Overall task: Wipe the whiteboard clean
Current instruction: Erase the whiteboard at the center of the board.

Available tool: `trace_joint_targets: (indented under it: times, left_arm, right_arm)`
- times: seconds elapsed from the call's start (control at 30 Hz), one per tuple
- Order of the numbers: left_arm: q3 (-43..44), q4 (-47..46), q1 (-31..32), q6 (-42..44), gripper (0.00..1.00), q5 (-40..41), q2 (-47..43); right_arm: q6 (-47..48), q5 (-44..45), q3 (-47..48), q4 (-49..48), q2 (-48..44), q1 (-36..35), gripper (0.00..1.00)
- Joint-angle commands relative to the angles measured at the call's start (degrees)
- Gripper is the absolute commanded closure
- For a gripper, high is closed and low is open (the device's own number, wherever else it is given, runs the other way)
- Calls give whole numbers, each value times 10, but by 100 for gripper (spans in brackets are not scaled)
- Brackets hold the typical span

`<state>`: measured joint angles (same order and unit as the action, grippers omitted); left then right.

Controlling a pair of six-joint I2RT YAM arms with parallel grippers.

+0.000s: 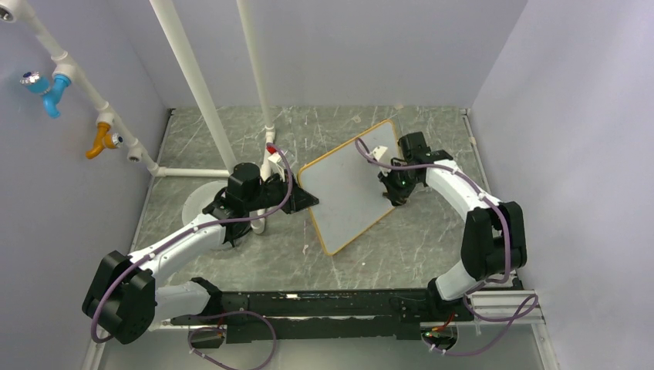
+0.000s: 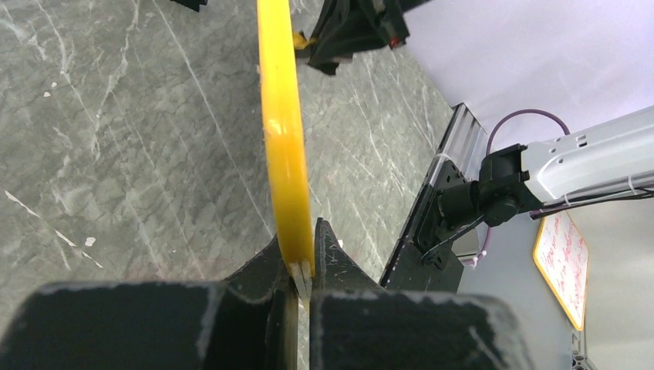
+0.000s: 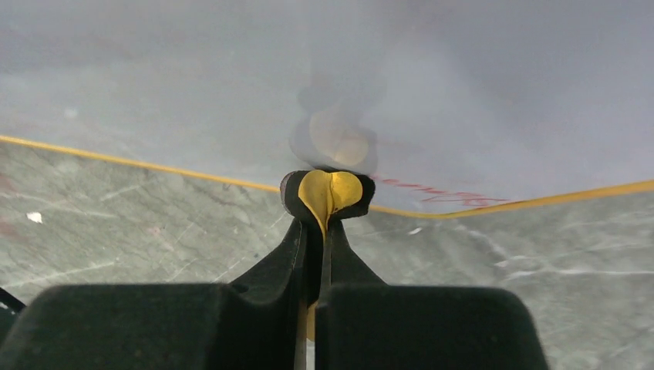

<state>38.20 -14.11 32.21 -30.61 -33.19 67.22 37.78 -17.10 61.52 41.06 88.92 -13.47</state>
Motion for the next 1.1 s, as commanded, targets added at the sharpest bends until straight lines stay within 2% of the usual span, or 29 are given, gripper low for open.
trace_joint_targets:
  times: [0.0, 0.4, 0.53, 0.77, 0.87, 0.93, 1.07]
  left_arm:
    - [13, -52, 3, -8, 100, -90, -19]
    - [14, -54, 3, -8, 100, -93, -16]
    - [15, -60, 2, -12, 100, -96, -10]
    - [16, -50, 3, -7, 100, -93, -13]
    - [14, -54, 3, -9, 100, -92, -14]
    - [12, -58, 3, -10, 100, -92, -14]
    - [9, -60, 3, -11, 100, -93, -14]
  right_arm:
    - [-18, -45, 81, -36, -13, 0, 100]
    - [-11, -39, -66, -61, 6, -1, 100]
    - [-10, -51, -48, -53, 9, -1, 100]
    - [-22, -88, 97, -12, -4, -1, 100]
    - [-31, -115, 131, 2, -10, -1, 100]
    - [-34, -134, 121, 4, -14, -5, 100]
    - [-22, -112, 45, -12, -21, -18, 100]
